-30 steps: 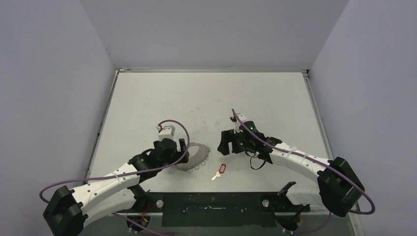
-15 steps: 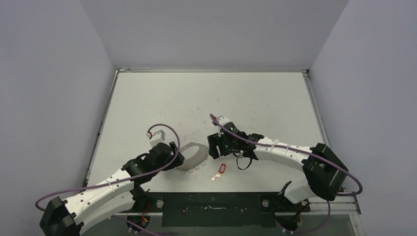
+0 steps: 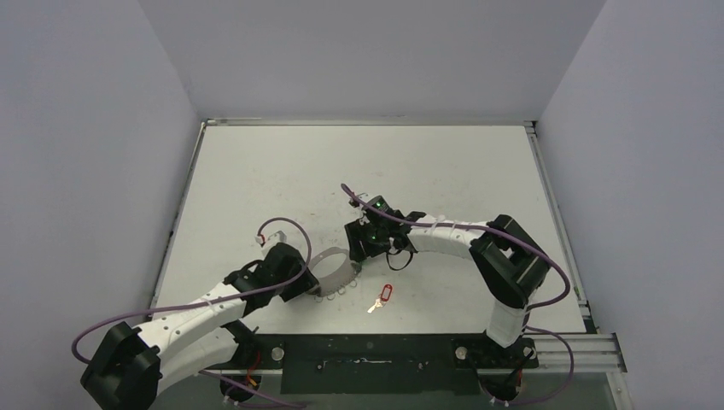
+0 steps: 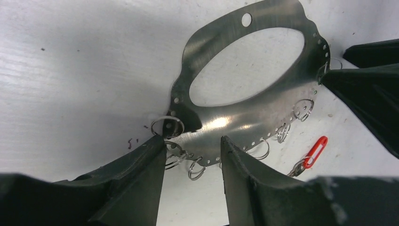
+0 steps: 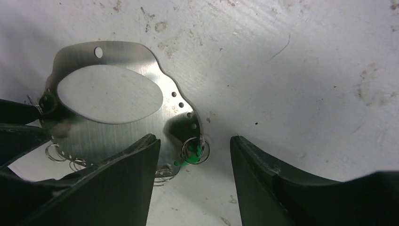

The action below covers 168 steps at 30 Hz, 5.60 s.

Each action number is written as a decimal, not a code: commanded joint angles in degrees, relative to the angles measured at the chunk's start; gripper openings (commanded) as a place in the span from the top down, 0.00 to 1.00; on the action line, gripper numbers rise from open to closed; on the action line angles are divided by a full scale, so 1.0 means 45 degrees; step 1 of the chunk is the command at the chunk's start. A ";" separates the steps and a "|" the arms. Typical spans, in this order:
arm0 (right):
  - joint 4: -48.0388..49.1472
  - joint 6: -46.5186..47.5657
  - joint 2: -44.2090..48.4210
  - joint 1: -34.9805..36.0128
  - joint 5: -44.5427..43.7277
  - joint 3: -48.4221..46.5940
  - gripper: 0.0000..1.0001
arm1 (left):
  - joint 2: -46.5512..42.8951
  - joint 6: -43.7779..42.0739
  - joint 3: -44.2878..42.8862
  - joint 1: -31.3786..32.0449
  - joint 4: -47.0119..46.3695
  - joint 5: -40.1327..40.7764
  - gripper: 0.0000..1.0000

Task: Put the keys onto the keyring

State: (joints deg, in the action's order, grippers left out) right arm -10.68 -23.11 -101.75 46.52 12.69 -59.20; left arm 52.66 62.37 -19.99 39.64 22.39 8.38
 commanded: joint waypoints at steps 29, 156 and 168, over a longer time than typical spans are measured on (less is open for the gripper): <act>-0.0172 -0.0659 0.2171 -0.0004 0.2649 0.2943 0.81 | 0.4329 -0.4669 -0.2511 -0.2417 -0.3074 -0.1148 0.81; 0.0928 -0.0404 0.4536 -0.1374 0.3596 0.3409 0.44 | 0.4012 -0.3712 0.0586 0.2993 -0.8852 -0.1218 0.76; 0.1210 0.1831 0.6331 -0.1393 0.4085 0.3619 0.30 | 0.1893 -0.6267 -0.0337 0.3006 -0.6542 -0.0705 1.00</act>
State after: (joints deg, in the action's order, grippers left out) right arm -7.81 -20.62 -78.37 40.75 29.52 -42.83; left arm 65.41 40.75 -17.54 52.84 -10.59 4.05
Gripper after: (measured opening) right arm 0.684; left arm 0.008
